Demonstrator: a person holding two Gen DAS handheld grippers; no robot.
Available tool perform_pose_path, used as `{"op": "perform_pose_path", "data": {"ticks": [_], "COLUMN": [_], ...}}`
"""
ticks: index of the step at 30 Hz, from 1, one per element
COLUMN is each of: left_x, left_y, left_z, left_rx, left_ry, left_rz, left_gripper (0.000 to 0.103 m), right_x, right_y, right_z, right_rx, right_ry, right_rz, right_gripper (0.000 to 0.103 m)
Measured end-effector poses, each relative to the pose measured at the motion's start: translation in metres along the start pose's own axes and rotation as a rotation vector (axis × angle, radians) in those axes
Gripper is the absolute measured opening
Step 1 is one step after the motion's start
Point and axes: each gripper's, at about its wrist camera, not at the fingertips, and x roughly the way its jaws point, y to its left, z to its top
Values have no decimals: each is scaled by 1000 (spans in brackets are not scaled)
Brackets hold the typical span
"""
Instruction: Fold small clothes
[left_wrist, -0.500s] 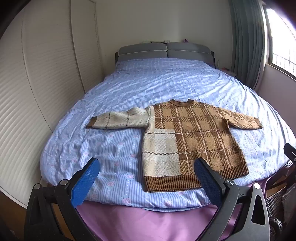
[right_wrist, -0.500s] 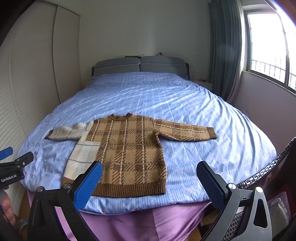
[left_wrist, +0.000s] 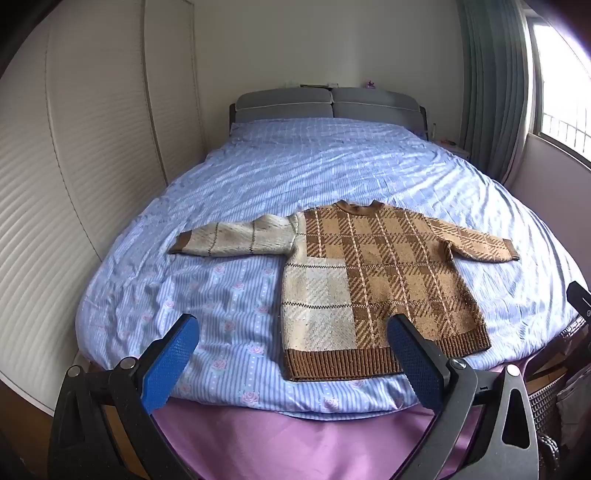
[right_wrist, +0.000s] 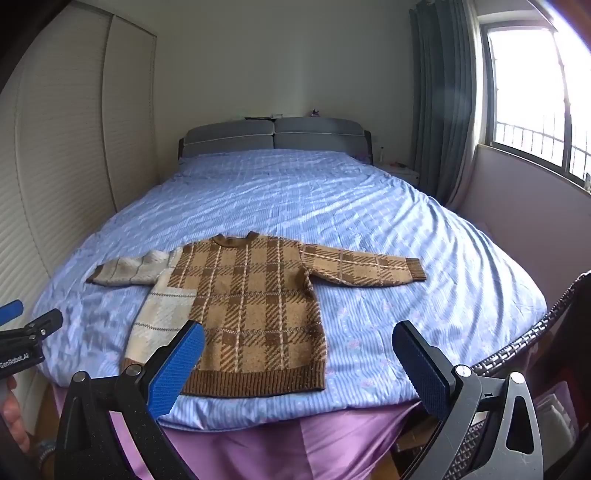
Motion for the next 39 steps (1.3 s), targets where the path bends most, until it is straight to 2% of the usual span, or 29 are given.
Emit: {"op": "perform_pose_path", "data": {"ticks": [39], "left_x": [-7], "left_y": [-3], "left_z": [-8], "left_rx": [-4], "left_ry": [-25], "left_rz": [8], "left_gripper": [103], "right_x": [-11], "right_y": [-1], "right_z": [0], "right_rx": [11], "right_ry": [-20], "right_rz": [-9], "right_gripper": [102]}}
